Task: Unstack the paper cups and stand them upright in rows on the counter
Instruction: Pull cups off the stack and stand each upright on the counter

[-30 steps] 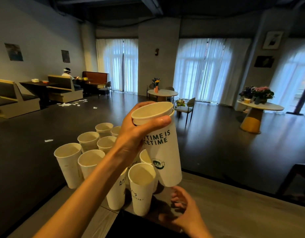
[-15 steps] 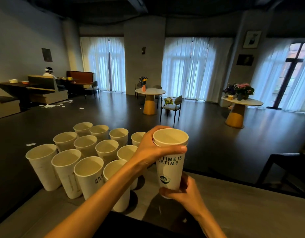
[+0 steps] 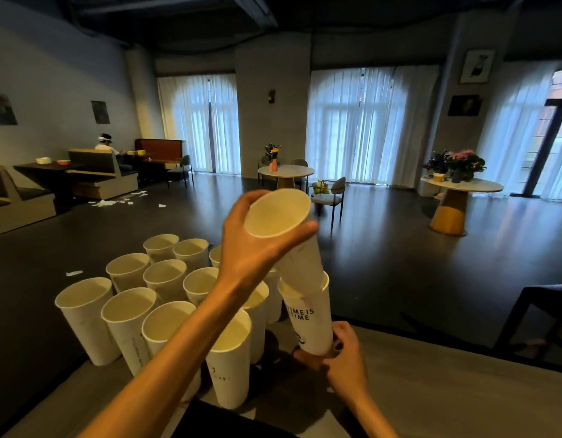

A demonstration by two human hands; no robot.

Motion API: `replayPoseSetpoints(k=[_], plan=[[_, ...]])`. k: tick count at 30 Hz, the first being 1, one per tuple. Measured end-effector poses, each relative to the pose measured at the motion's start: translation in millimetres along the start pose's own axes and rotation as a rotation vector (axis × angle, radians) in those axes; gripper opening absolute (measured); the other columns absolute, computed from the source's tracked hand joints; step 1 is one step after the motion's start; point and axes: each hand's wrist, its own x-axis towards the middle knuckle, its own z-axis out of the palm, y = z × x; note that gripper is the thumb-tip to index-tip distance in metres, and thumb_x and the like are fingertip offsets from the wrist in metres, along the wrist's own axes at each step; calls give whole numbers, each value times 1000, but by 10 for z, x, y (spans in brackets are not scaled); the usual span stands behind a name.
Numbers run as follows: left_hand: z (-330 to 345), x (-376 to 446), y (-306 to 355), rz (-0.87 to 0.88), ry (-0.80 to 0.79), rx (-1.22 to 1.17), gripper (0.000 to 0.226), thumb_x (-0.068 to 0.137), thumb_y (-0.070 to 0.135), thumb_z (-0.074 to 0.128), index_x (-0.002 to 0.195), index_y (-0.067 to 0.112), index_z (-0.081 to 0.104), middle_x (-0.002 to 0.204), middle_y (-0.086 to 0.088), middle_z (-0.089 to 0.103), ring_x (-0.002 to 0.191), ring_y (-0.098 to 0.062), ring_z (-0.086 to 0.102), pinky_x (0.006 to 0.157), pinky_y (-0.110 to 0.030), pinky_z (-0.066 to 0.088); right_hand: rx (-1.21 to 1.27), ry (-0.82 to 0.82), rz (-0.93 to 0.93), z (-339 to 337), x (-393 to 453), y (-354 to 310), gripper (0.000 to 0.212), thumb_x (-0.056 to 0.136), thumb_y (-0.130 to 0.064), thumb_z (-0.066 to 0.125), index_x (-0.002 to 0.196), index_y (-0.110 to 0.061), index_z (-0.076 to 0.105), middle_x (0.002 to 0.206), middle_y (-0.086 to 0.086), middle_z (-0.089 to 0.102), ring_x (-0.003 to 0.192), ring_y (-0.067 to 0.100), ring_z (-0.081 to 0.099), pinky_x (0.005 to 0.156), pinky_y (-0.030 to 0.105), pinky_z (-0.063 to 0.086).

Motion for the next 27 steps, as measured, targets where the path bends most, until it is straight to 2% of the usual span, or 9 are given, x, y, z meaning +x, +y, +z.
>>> replayPoseSetpoints(k=[3, 7, 10, 12, 15, 18, 20, 23, 27], plan=[[-199, 215, 32, 46, 123, 11, 86, 50, 69, 81, 125, 38, 51, 123, 9, 58, 106, -7, 60, 82, -24, 55, -36, 6, 13, 101, 210, 126, 82, 57, -30, 93, 127, -37, 50, 126, -11, 58, 117, 13, 55, 97, 37, 51], [-420, 358, -54, 46, 126, 40, 79, 50, 73, 78, 119, 44, 53, 119, 12, 61, 102, -5, 62, 76, -19, 54, -63, -16, 40, 218, 530, 297, 79, 49, -45, 92, 114, -55, 50, 123, -15, 62, 117, 13, 58, 97, 49, 53], [-476, 366, -182, 9, 74, 64, 80, 54, 68, 83, 123, 37, 56, 117, 12, 63, 102, -4, 62, 76, -18, 51, -13, -38, 87, 272, 672, 302, 83, 52, -23, 93, 118, -50, 50, 126, -12, 61, 122, 19, 57, 98, 52, 52], [-487, 366, -268, 1, 14, 112, 83, 54, 70, 83, 126, 34, 58, 119, 13, 62, 103, -3, 61, 78, -19, 52, 3, -33, 97, 294, 762, 350, 85, 55, -16, 93, 127, -37, 51, 123, -12, 61, 118, 18, 59, 95, 46, 54], [-455, 367, -345, 25, -153, 230, 89, 47, 79, 78, 123, 40, 57, 119, 19, 60, 105, 3, 59, 79, -16, 51, -28, -47, 57, 279, 843, 337, 83, 53, -28, 94, 123, -37, 52, 103, -21, 62, 99, 3, 60, 79, 23, 54], [-329, 360, -409, 17, -322, 353, 86, 48, 76, 77, 123, 42, 55, 120, 21, 56, 107, 3, 56, 82, -16, 48, -62, -58, 55, 270, 914, 342, 84, 50, -45, 93, 122, -41, 52, 109, -21, 61, 104, 5, 59, 91, 36, 55], [-237, 354, -457, 25, -389, 411, 84, 50, 72, 78, 124, 40, 55, 120, 22, 54, 107, 3, 54, 82, -15, 47, -95, -65, 80, 254, 967, 359, 74, 53, -48, 91, 117, -43, 55, 111, -18, 65, 103, 6, 63, 90, 42, 57], [-121, 336, -537, 50, -491, 488, 83, 56, 68, 82, 128, 37, 56, 121, 21, 55, 107, 3, 55, 80, -11, 45, -141, -71, 72, 236, 1030, 392, 44, 74, -34, 82, 110, -40, 58, 106, -13, 67, 100, 8, 64, 90, 42, 57], [6, 280, -661, 79, -620, 576, 82, 59, 65, 84, 130, 36, 56, 120, 22, 55, 105, 0, 56, 78, -11, 47, -139, -53, 133, 230, 1075, 395, 30, 79, -26, 79, 97, -36, 58, 99, -10, 66, 95, 9, 64, 90, 40, 56]])
